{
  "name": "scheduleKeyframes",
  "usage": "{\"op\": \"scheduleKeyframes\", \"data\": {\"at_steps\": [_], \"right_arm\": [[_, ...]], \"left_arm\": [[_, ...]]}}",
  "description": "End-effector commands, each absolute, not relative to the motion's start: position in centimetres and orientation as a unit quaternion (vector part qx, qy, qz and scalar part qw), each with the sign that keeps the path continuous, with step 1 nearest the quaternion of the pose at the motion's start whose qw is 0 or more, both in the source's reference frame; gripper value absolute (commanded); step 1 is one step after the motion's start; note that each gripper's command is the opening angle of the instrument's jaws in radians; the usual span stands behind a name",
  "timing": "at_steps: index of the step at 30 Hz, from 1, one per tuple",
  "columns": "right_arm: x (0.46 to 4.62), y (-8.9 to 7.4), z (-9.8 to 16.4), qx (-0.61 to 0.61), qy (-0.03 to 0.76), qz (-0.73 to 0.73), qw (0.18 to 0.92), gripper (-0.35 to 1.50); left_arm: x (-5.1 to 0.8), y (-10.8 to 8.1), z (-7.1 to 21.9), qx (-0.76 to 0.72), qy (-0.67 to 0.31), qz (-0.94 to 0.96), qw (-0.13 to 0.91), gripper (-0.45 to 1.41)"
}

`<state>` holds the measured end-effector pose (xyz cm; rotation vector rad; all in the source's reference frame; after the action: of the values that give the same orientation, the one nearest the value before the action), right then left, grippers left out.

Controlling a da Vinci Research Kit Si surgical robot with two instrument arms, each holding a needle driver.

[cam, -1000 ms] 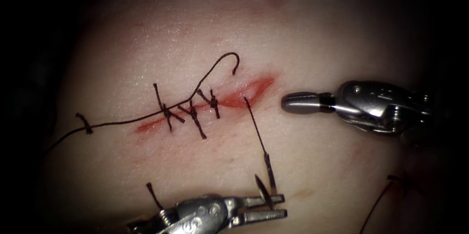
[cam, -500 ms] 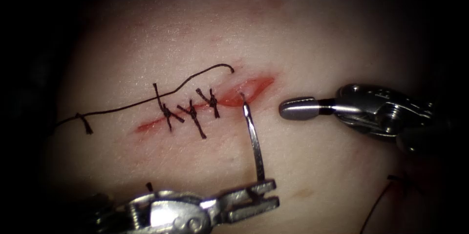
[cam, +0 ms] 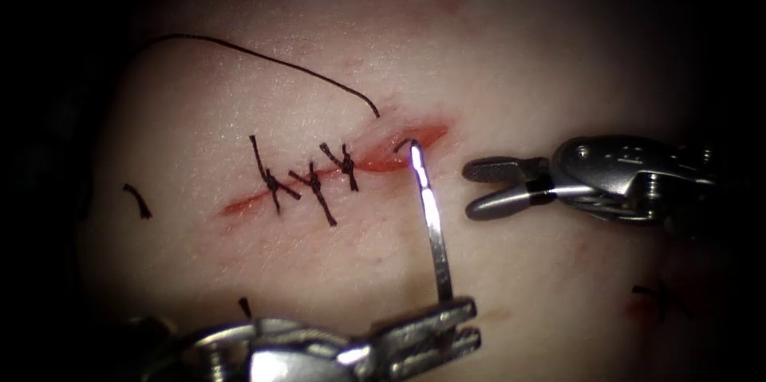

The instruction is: Wound Closure

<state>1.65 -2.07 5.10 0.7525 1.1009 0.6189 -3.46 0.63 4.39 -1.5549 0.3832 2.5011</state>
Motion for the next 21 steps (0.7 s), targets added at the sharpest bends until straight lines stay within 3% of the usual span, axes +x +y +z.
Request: {"op": "scheduleKeyframes", "data": {"at_steps": [1,10,21], "right_arm": [[1.74,-2.15,5.08,0.375,0.489,0.316,0.722,0.98],[1.75,-2.07,4.97,0.438,0.471,0.404,0.651,1.09],[1.91,-2.06,4.92,0.475,0.444,0.441,0.619,1.21]], "left_arm": [[-3.52,0.64,4.51,-0.519,0.133,0.841,0.080,-0.45],[-3.56,0.58,5.01,-0.496,0.171,0.851,0.038,-0.45],[-3.59,0.54,5.23,-0.470,0.200,0.860,0.000,-0.45]]}}
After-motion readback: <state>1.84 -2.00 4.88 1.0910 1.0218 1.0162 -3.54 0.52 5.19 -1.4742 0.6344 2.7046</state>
